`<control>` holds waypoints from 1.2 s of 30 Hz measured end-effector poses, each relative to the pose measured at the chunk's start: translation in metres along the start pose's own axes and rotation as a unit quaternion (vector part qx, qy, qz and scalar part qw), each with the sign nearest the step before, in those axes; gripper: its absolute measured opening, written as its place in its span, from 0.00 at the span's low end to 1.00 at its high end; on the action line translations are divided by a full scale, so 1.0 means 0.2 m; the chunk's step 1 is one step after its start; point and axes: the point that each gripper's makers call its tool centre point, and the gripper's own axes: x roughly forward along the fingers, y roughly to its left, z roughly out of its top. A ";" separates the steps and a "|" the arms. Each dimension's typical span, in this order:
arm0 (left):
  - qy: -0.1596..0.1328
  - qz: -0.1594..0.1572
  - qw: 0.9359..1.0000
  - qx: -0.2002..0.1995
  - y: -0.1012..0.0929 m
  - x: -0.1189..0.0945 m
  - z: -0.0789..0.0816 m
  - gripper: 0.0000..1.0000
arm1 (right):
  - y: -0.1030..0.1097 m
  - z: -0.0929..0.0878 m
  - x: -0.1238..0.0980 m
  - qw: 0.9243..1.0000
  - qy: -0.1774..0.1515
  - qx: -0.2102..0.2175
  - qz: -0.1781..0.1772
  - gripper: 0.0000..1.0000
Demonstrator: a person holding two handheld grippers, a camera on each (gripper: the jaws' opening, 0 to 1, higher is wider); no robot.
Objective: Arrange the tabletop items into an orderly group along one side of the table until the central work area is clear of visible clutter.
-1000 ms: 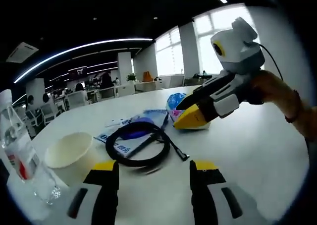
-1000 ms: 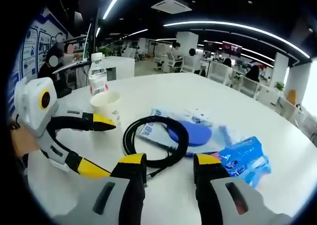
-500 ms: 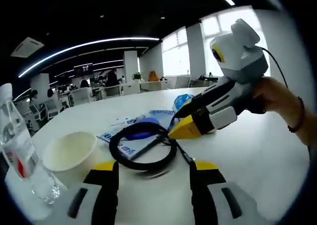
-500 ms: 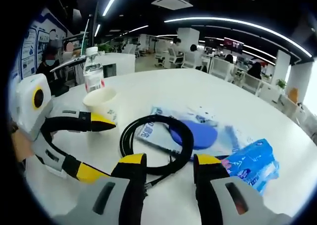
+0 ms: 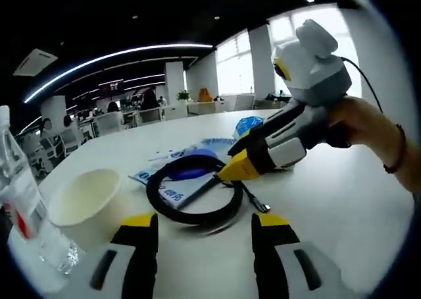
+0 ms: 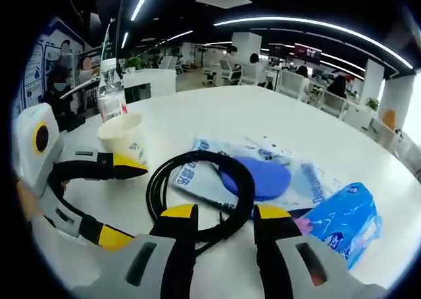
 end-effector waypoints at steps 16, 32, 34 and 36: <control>0.009 0.005 1.000 0.003 0.01 0.06 -0.01 0.56 | -0.02 -0.01 0.07 1.000 0.007 0.013 -0.006 0.32; 0.020 0.004 1.000 0.000 0.03 0.10 -0.04 0.56 | -0.05 -0.02 0.15 1.000 0.015 0.002 -0.019 0.26; 0.022 0.002 1.000 -0.001 0.03 0.11 -0.05 0.55 | -0.05 -0.02 0.16 1.000 0.017 -0.002 -0.018 0.26; 0.016 0.002 1.000 -0.009 0.02 0.13 -0.04 0.55 | -0.05 -0.03 0.16 1.000 0.019 -0.001 -0.022 0.25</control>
